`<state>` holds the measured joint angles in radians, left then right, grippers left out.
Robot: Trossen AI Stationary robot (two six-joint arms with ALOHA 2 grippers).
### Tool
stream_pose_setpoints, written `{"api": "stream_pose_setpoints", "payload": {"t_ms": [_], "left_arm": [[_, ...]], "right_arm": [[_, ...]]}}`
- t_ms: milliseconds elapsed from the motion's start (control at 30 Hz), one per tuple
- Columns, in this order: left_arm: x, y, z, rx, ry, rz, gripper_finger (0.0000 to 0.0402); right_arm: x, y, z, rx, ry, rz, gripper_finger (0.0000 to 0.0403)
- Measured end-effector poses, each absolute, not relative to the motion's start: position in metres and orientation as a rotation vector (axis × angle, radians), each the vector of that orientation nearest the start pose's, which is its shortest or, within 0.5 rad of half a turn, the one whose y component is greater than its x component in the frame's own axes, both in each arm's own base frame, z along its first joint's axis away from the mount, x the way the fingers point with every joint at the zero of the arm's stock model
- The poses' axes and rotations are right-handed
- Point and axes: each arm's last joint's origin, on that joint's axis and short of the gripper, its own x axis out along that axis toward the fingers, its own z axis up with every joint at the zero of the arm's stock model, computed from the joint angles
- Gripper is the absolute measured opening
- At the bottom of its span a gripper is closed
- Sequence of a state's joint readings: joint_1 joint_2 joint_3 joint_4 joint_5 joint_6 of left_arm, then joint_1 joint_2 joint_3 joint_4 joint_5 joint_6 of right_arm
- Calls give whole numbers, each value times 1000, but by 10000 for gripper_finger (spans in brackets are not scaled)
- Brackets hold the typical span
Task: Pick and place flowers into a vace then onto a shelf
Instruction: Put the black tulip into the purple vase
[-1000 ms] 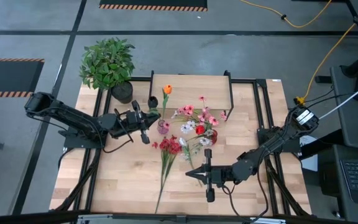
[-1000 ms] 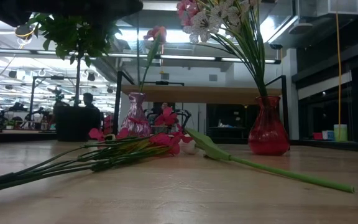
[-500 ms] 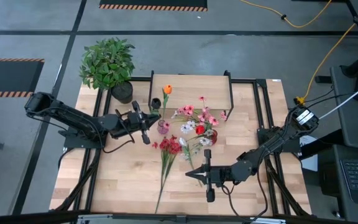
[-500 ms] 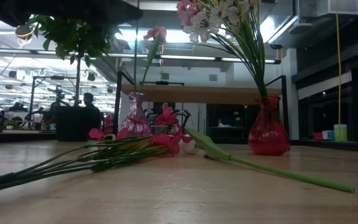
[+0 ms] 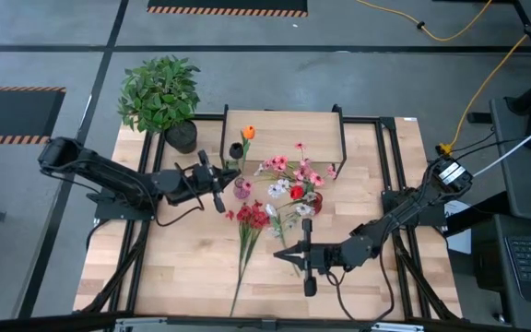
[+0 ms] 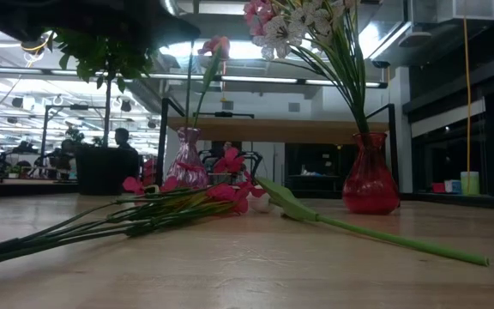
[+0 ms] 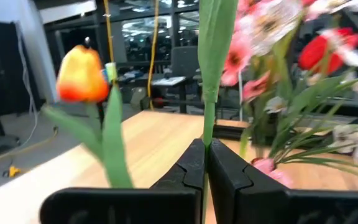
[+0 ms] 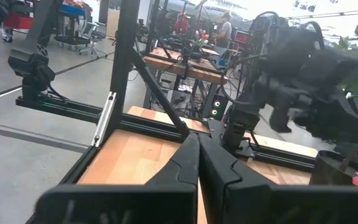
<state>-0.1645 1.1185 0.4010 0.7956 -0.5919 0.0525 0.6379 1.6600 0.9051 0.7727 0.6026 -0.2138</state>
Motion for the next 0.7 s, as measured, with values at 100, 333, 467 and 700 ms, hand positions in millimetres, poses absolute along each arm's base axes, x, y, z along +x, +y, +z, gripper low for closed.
{"api": "stream_pose_setpoints", "payload": {"t_ms": [100, 333, 467, 700], "left_arm": [[218, -13, 222, -15, -62, 451, 3], [207, -8, 206, -62, -92, 466, 3], [203, -8, 197, -76, -72, 431, 3], [202, -8, 193, -73, -58, 413, 4]], "right_arm": [[295, 198, 244, -202, -18, 34, 5], [295, 198, 244, -203, -18, 34, 5], [296, 196, 244, -203, -17, 29, 5], [298, 193, 244, -202, -16, 17, 5]]}}
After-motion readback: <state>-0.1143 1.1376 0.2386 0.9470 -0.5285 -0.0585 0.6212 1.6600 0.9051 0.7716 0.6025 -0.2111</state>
